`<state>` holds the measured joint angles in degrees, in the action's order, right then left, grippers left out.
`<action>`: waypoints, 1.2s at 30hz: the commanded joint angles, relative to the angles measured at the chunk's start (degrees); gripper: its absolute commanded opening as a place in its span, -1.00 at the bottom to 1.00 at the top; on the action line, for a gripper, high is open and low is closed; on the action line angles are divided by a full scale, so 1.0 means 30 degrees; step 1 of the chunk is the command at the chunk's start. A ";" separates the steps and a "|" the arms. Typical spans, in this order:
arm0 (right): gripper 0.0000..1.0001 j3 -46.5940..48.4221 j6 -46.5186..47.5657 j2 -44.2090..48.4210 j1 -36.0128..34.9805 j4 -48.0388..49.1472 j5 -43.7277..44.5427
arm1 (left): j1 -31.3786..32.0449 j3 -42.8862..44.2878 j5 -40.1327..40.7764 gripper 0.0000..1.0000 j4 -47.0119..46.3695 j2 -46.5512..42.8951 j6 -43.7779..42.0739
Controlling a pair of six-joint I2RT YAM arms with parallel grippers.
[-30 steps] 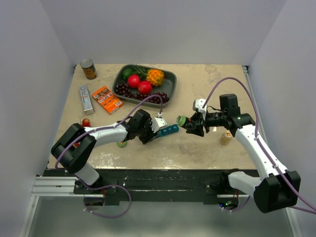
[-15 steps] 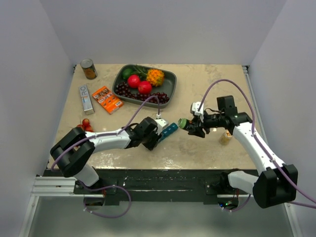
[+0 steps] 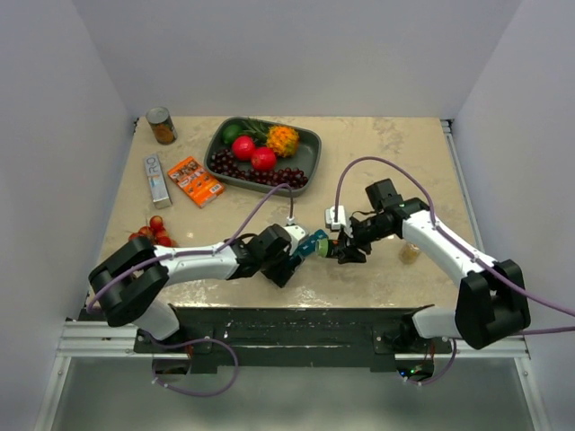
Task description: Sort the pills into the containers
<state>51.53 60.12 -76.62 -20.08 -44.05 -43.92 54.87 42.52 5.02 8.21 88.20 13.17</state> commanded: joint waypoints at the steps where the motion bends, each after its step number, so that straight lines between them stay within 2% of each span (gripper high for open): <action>1: -1.00 0.0753 0.0264 -0.0211 -0.0895 0.0739 0.0840 | 0.0049 -0.0753 -0.0235 0.65 0.0896 -0.2326 0.0766; 9: -1.00 0.1895 -0.0439 -0.1646 -0.1949 0.0650 0.1865 | -0.0272 -0.1723 -0.0648 0.74 0.2976 -0.8683 0.1001; 11: -1.00 0.2042 -0.0905 -0.2027 -0.2535 0.0855 0.2451 | -0.0973 -0.1461 0.0053 0.80 0.3559 -1.0120 0.1147; 12: -1.00 0.2188 -0.1082 -0.2174 -0.2653 0.0914 0.2656 | -0.1411 -0.1372 0.0114 0.89 0.3766 -1.0530 0.1264; 16: -1.00 0.2540 -0.2020 -0.2847 -0.3326 0.1265 0.3565 | -0.4629 -0.1020 0.0319 0.99 0.4383 -1.2112 0.0681; 21: -1.00 0.3097 -0.2753 -0.3668 -0.3912 0.1383 0.4969 | -0.5605 -0.0669 0.2105 0.99 0.4794 -1.2468 -0.0813; 36: -1.00 0.4064 -0.3574 -0.5016 -0.4821 0.0886 0.6818 | -0.5634 -0.0961 0.4684 0.99 0.3739 -1.1881 -0.0640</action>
<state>60.99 50.72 -91.53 -33.69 -41.30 -24.93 38.30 38.15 15.49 21.91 53.41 11.81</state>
